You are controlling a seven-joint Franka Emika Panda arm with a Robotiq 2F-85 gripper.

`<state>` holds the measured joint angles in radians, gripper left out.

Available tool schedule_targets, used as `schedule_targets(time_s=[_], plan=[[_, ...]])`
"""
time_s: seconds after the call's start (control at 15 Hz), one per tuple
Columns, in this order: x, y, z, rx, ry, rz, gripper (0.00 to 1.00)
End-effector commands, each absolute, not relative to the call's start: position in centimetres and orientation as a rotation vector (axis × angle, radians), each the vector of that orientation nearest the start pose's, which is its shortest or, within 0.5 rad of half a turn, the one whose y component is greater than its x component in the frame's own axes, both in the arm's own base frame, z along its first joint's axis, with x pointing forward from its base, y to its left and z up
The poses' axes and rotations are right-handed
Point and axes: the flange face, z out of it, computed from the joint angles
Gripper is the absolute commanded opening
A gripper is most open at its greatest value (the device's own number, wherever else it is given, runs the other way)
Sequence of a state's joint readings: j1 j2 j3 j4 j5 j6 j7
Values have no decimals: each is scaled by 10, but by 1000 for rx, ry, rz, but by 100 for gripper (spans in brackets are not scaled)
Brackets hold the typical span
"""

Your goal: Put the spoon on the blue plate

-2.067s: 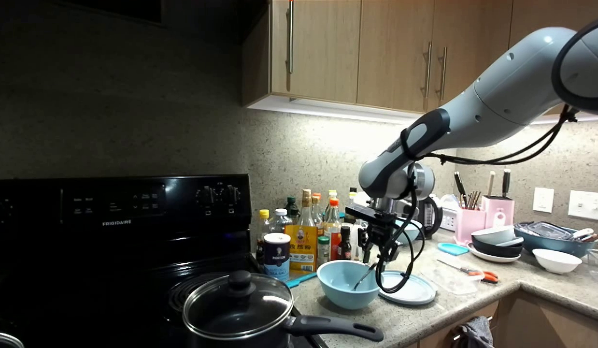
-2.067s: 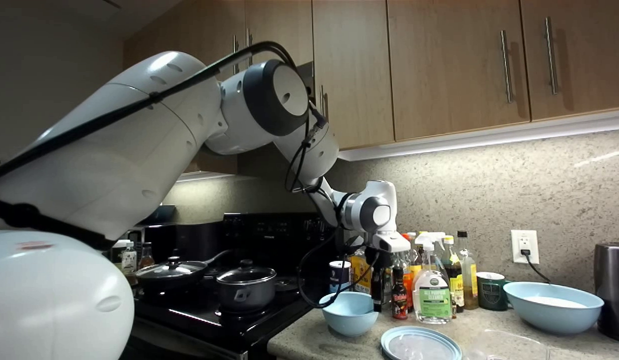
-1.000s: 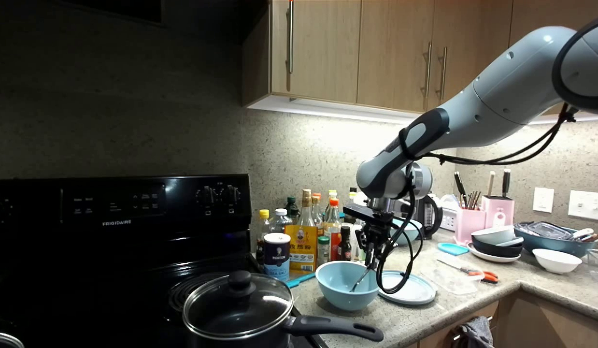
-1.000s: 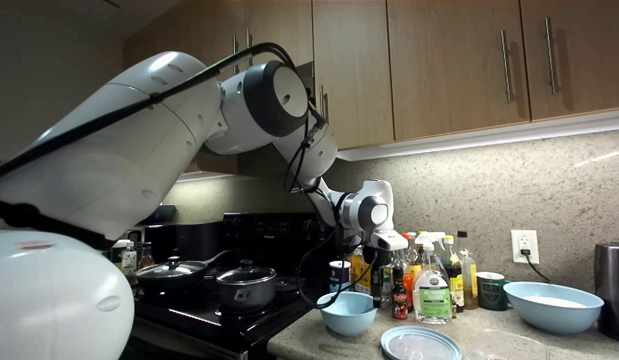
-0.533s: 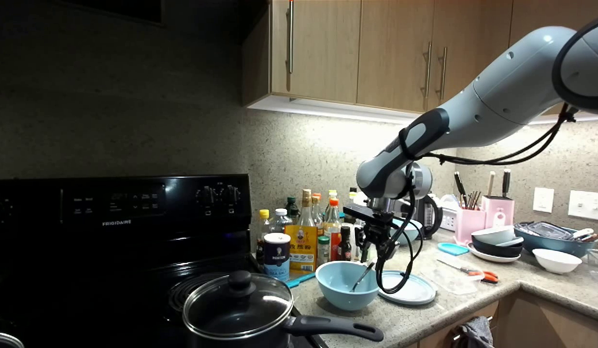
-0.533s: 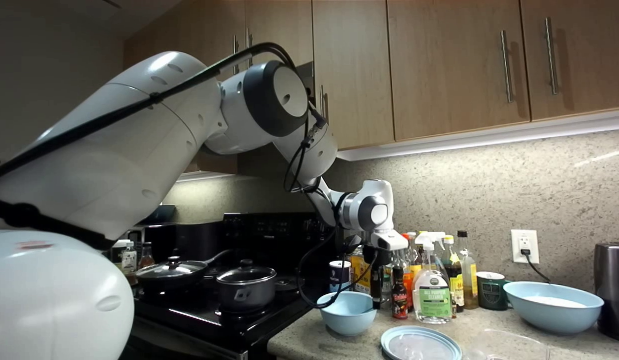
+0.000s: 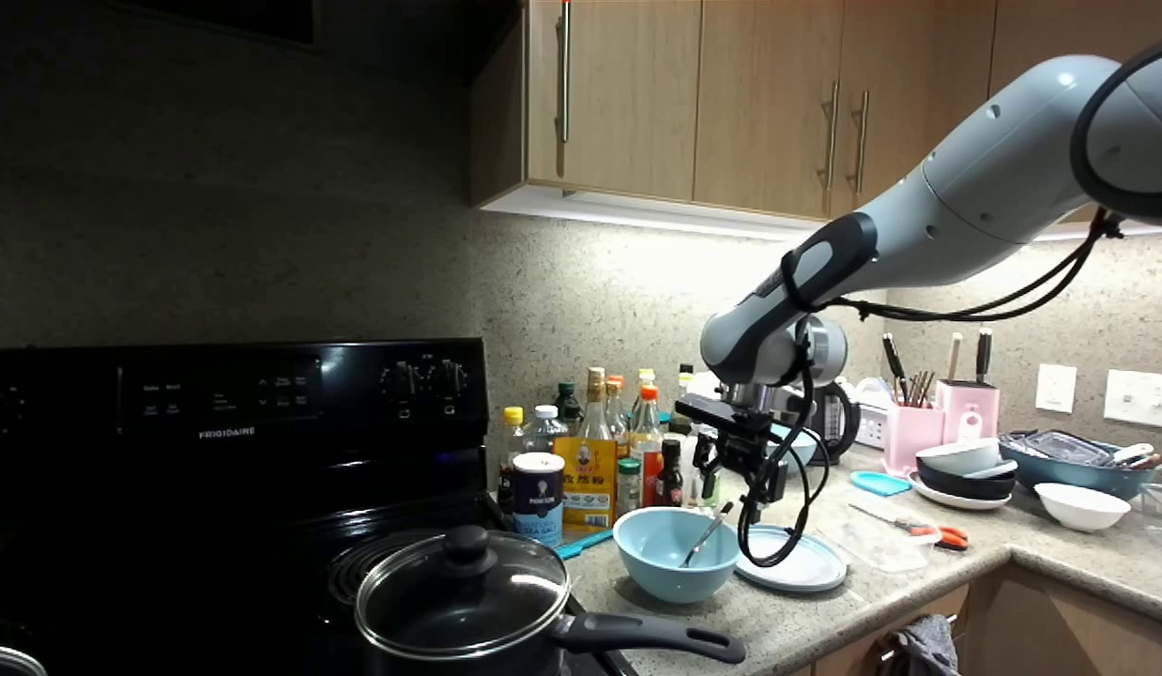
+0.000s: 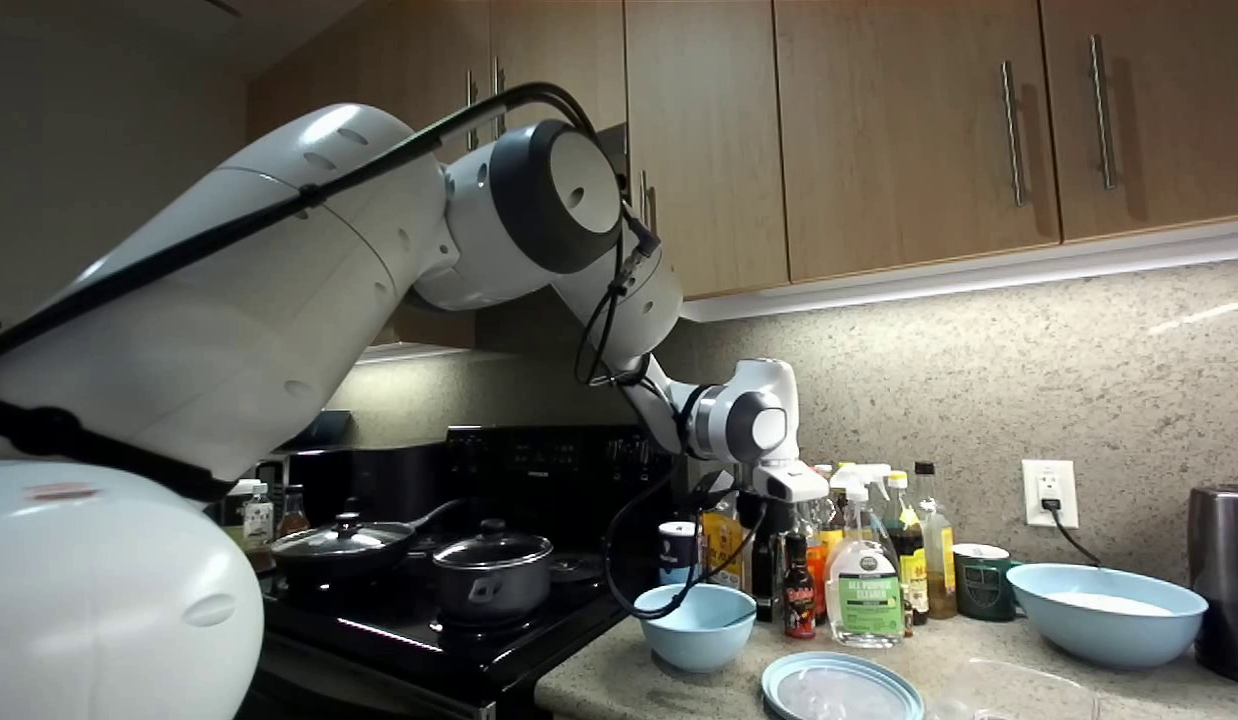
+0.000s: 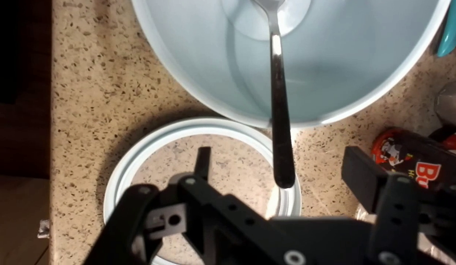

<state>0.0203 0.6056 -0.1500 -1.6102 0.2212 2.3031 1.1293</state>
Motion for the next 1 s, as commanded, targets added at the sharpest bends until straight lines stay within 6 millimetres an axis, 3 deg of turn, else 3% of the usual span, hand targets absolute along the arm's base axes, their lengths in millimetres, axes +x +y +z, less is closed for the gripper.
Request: schedule_targets(time_s=[0.0,0.6,0.93], plan=[[702,-77,288,-2313,1925,-74,61],[707,-74,294,-2321,1909,-75,2],[706,-74,296,-2321,1900,-86,4]])
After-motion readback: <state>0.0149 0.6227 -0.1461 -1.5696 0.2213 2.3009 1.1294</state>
